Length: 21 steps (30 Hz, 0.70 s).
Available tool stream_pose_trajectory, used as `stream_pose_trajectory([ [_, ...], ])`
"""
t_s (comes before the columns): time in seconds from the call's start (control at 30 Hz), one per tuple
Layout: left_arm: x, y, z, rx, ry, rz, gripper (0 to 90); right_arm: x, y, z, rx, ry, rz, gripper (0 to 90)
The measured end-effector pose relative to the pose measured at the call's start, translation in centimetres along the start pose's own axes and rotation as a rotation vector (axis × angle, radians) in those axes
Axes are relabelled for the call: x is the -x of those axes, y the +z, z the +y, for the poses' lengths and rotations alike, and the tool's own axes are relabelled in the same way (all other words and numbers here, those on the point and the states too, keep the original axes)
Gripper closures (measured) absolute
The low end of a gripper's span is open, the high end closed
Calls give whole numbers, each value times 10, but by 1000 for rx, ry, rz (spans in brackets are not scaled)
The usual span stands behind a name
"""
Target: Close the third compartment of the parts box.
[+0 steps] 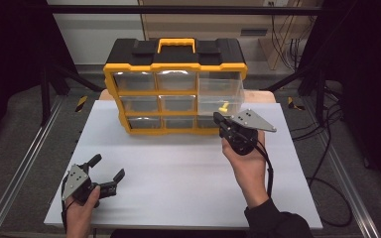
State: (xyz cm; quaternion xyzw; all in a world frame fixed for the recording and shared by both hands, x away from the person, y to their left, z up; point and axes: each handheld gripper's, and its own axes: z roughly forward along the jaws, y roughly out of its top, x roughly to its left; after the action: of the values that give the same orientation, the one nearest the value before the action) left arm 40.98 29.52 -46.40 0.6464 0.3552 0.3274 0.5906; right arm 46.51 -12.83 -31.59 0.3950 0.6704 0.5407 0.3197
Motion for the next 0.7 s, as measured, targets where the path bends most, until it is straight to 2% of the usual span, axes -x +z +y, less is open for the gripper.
stream_pose_trajectory([
  [0.5, -1, -1, 0, 2, -1, 2, 9, 8, 5, 2, 7, 8, -28, 900],
  [0.7, -1, -1, 0, 2, 0, 1, 9, 10, 8, 4, 4, 25, -12, 900],
])
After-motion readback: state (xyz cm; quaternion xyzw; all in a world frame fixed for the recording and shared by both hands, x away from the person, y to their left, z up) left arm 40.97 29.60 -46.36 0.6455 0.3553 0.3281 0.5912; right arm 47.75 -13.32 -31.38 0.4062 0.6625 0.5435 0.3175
